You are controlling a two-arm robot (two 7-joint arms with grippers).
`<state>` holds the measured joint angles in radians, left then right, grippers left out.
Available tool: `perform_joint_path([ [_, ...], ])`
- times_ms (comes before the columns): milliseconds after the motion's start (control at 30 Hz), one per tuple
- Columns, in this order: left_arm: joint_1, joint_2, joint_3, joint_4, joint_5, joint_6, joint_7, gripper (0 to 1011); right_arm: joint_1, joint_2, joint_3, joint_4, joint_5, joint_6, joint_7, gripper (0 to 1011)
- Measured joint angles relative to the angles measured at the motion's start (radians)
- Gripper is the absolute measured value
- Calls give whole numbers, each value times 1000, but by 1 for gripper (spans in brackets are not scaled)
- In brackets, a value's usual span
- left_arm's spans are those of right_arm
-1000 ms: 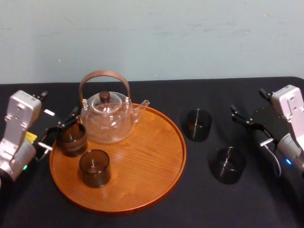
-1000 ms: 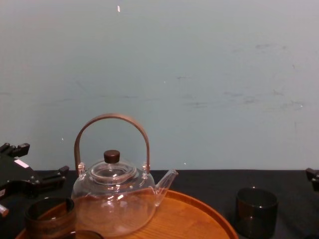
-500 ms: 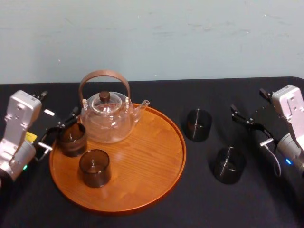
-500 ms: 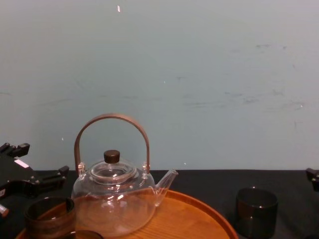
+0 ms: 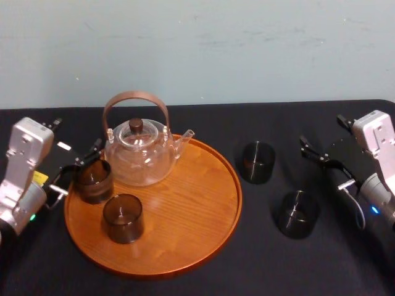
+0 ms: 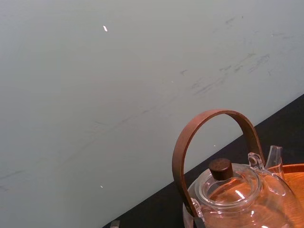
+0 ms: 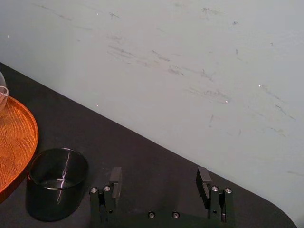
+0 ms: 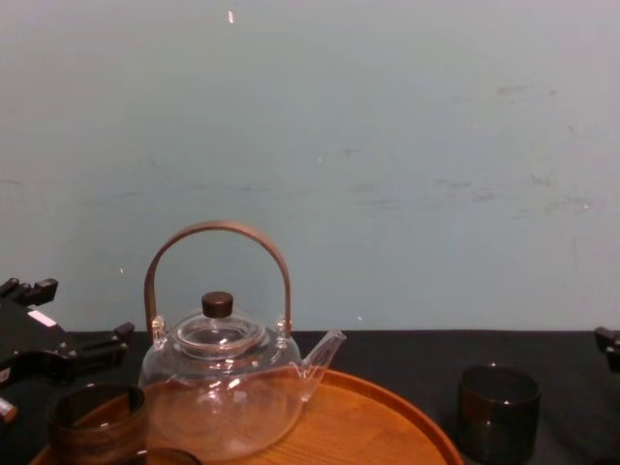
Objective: Pick up the glass from the table and place it on the tray.
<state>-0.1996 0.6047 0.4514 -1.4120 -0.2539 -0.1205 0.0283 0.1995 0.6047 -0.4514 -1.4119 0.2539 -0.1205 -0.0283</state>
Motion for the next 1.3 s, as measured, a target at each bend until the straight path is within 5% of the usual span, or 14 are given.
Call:
perform_joint_path([
  [767,0,0,0,0,0,0,0,1001,-2,1,7,-6,1,1,14,1002],
  [1300,0,0,0,0,0,0,0,1001,-88,70,101,-166,113,95,149,1002],
])
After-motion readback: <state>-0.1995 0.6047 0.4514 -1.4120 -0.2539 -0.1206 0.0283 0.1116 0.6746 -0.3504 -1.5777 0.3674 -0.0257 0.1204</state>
